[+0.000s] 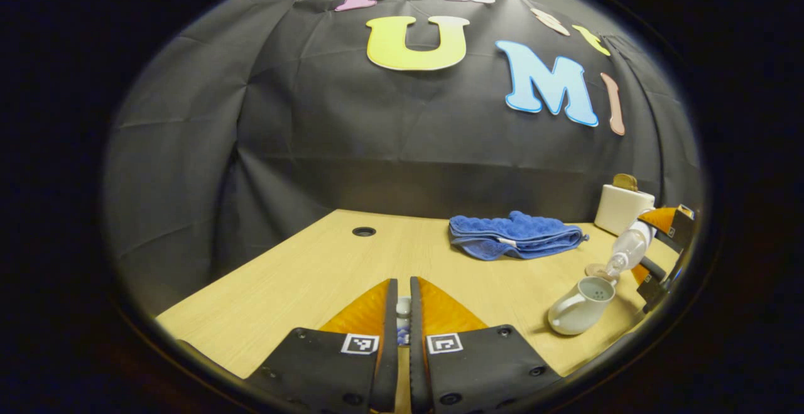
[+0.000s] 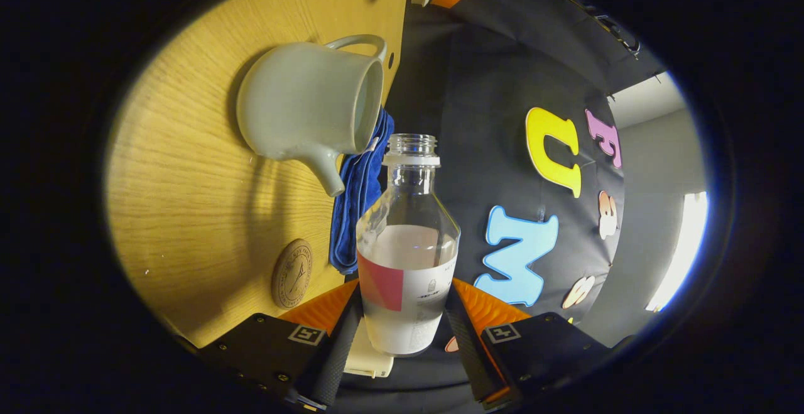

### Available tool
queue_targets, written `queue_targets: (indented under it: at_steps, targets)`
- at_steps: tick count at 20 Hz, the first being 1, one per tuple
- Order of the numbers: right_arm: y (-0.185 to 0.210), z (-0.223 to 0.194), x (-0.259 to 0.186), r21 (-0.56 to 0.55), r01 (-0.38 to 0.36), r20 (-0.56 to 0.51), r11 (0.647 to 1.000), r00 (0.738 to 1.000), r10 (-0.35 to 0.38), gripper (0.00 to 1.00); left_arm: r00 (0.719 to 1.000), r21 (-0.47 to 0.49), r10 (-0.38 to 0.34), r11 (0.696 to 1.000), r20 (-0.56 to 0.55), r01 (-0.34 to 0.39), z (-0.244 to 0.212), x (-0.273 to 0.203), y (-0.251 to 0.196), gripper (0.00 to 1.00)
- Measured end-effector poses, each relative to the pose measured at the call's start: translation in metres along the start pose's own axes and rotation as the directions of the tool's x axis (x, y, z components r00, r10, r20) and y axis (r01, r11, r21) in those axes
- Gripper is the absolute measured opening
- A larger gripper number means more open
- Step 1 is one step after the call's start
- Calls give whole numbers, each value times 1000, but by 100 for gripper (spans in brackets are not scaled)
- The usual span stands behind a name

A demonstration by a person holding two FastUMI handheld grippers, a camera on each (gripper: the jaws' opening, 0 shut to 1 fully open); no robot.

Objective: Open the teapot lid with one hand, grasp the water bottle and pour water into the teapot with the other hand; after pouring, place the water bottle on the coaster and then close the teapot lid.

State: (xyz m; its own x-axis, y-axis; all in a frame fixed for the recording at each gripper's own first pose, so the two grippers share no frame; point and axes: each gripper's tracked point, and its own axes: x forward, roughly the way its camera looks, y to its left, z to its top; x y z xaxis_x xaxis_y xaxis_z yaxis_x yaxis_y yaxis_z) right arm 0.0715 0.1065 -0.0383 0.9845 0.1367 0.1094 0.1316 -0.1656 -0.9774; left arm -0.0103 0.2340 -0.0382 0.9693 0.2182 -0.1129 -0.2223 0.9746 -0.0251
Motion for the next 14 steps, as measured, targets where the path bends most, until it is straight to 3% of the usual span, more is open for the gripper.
queue_targets:
  at_steps: [14]
  targets:
    - [-9, 0, 4, -100, 28, 48, 995, 999, -23, 77, 1000, 13, 0, 1000, -16, 0, -3, 2, 0, 14]
